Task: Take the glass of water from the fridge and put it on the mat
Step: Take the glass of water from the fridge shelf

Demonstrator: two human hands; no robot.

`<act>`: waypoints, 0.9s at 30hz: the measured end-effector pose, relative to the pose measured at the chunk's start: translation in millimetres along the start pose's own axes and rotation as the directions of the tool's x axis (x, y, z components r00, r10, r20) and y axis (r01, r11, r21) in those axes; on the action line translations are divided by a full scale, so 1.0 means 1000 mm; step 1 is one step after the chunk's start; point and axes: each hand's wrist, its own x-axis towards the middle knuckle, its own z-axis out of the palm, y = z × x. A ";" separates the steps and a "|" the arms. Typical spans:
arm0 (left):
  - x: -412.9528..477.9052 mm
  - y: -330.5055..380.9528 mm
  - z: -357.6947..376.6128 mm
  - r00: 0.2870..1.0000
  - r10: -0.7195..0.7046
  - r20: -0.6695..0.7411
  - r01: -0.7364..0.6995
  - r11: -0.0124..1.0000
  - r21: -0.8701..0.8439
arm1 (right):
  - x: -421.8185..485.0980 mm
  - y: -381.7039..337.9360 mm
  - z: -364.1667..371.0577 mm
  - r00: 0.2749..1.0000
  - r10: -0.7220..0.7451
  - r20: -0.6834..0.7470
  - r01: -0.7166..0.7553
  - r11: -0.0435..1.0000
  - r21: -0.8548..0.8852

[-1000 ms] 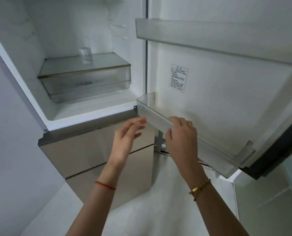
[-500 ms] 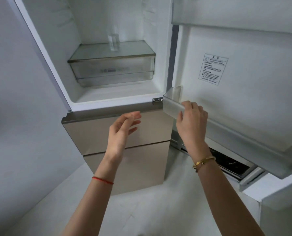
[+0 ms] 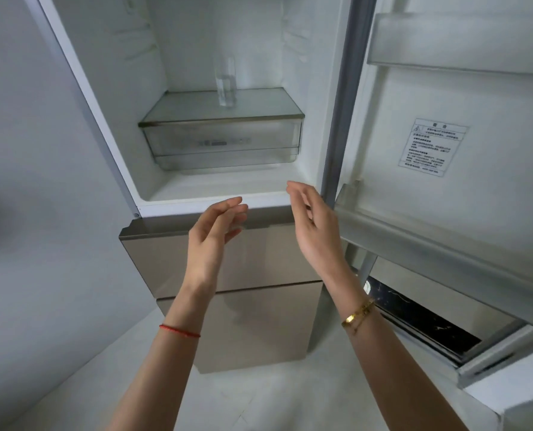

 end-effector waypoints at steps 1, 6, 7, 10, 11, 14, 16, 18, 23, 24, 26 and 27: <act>0.006 0.001 -0.004 1.000 0.008 -0.013 -0.008 1.000 -0.003 | 0.006 0.001 0.006 1.000 0.004 0.013 -0.004 1.000 0.012; 0.048 0.004 -0.021 0.996 0.052 -0.073 -0.051 0.998 0.025 | 0.046 0.002 0.042 0.996 0.046 0.073 -0.053 0.994 0.099; 0.058 0.004 -0.024 0.995 0.059 -0.085 -0.056 0.998 0.029 | 0.056 0.003 0.050 0.995 0.054 0.079 -0.063 0.992 0.114; 0.089 0.007 -0.033 0.993 0.081 -0.090 -0.079 0.996 0.035 | 0.085 0.004 0.072 0.994 0.060 0.092 -0.073 0.987 0.147; 0.101 0.008 -0.035 0.993 0.087 -0.084 -0.084 0.996 0.033 | 0.096 0.005 0.078 0.994 0.060 0.094 -0.075 0.984 0.164; 0.138 0.015 -0.042 0.993 0.092 -0.077 -0.090 0.995 0.031 | 0.129 0.007 0.097 0.994 0.060 0.089 -0.076 0.981 0.180; 0.163 0.020 -0.046 0.992 0.099 -0.077 -0.097 0.995 0.026 | 0.150 0.010 0.106 0.995 0.050 0.084 -0.065 0.980 0.190; 0.185 0.024 -0.050 0.991 0.114 -0.075 -0.113 0.993 0.019 | 0.171 0.014 0.115 0.996 0.042 0.083 -0.056 0.981 0.187; 0.231 0.032 -0.049 0.990 0.134 -0.047 -0.134 0.991 -0.001 | 0.210 0.024 0.129 0.997 0.040 0.072 -0.055 0.974 0.220; 0.239 0.033 -0.048 0.990 0.138 -0.035 -0.138 0.990 -0.001 | 0.216 0.026 0.131 0.997 0.033 0.067 -0.047 0.975 0.215; 0.253 0.033 -0.045 0.989 0.146 -0.016 -0.146 0.989 0.002 | 0.227 0.029 0.133 0.997 0.021 0.072 -0.035 0.980 0.194; 0.259 0.033 -0.043 0.989 0.146 -0.010 -0.146 0.989 0.007 | 0.231 0.031 0.133 0.997 0.016 0.079 -0.030 0.983 0.184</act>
